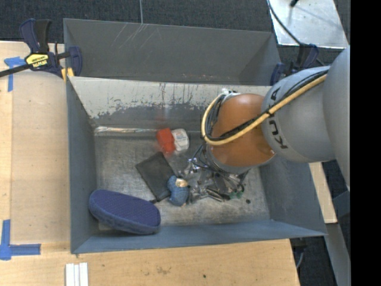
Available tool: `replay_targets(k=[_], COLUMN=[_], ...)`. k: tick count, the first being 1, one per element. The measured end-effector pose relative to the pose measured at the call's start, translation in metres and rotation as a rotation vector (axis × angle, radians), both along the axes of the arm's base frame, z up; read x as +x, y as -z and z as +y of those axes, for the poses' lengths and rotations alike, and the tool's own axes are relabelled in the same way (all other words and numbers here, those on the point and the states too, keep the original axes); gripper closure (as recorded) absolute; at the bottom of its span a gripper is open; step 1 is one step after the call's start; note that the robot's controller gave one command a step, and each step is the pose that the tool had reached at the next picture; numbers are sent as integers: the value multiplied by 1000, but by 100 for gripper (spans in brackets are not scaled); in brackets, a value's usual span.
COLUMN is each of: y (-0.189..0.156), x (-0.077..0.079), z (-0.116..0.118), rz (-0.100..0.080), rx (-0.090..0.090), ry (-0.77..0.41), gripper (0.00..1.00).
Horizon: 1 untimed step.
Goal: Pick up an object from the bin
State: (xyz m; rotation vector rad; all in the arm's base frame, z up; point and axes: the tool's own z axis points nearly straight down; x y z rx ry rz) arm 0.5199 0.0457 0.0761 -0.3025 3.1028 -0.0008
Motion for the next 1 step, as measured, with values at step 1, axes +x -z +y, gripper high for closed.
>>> replay_targets(k=[1], y=[-147], x=[5], z=[19], rz=[13], rx=[-6], ry=[-327], gripper=[100])
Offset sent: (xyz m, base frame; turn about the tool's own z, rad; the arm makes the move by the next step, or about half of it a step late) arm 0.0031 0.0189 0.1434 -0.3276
